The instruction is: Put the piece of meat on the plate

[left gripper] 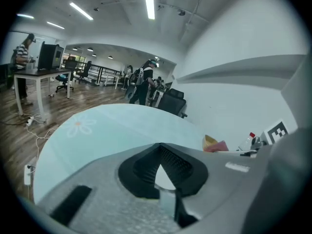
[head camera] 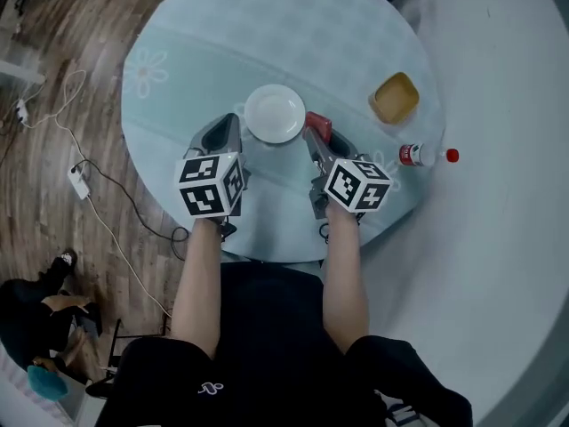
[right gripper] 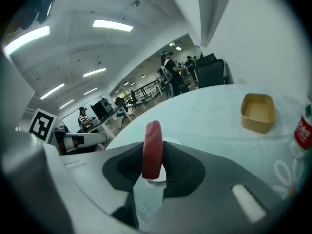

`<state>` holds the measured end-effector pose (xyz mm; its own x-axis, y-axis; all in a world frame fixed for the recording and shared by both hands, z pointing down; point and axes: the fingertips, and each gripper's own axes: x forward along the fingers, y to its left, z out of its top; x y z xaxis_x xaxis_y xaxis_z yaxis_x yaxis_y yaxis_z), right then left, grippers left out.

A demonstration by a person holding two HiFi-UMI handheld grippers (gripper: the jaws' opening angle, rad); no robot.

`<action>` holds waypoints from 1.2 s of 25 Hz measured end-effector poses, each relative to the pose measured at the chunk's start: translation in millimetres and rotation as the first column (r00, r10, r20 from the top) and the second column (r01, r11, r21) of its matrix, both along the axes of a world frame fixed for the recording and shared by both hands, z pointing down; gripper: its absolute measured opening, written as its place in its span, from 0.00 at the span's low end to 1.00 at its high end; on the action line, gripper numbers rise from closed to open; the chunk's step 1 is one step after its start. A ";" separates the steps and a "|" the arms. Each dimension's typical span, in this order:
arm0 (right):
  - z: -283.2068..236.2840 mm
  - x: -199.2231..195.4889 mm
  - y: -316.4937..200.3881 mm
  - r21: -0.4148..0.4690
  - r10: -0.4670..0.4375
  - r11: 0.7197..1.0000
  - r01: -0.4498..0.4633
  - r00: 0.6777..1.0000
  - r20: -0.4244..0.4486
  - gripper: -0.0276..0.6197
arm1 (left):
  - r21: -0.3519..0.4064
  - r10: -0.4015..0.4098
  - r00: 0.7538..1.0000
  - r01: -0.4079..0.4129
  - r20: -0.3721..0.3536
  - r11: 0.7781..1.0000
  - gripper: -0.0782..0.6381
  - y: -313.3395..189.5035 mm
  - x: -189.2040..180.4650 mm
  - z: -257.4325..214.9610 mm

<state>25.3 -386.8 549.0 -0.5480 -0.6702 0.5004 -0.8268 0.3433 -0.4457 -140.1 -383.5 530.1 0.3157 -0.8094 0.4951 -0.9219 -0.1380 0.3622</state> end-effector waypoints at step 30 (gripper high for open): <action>118.6 -71.5 -48.0 -0.291 -0.285 0.929 0.228 0.943 -0.171 0.42 | -0.076 -0.078 0.997 0.078 0.002 0.994 0.10 -0.9 -33.5 29.7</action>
<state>-46.2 -434.8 667.6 -0.5489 -0.3485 0.7598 -0.8092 0.4495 -0.3784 -173.5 -384.4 559.9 0.2533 -0.7916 0.5560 -0.9284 -0.0373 0.3698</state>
